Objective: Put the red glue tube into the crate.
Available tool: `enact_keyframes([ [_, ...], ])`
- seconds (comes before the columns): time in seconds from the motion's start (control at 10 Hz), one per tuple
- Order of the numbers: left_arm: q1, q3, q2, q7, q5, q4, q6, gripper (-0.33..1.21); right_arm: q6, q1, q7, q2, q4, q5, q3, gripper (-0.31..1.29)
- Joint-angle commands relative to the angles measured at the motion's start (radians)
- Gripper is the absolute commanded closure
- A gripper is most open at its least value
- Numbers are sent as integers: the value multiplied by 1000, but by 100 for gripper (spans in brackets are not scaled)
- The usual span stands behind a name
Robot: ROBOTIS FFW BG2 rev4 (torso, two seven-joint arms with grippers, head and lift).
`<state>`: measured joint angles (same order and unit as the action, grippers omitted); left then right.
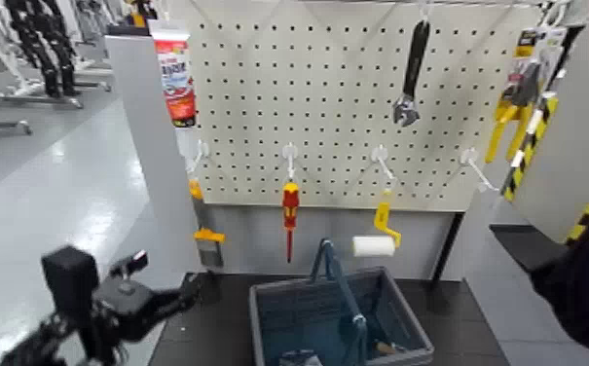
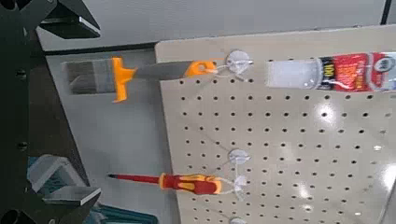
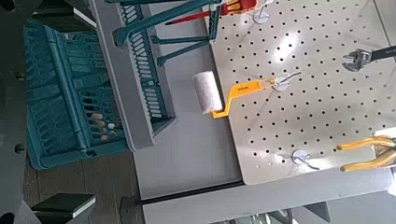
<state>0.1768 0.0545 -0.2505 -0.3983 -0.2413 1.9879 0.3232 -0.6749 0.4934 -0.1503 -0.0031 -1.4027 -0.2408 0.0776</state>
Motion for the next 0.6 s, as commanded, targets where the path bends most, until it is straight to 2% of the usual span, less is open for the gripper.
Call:
enact_keyframes([
  [0.1, -134, 56, -9, -99, -24, 9, 131, 15, 0, -1, 0, 121, 1, 0, 1, 2],
  [0.4, -263, 62, -79, -126, -116, -12, 200, 15, 0, -2, -2, 121, 1, 0, 2, 2],
  [0.6, -350, 70, -89, -174, -153, -54, 232, 14, -3, -2, -5, 121, 1, 0, 4, 2],
])
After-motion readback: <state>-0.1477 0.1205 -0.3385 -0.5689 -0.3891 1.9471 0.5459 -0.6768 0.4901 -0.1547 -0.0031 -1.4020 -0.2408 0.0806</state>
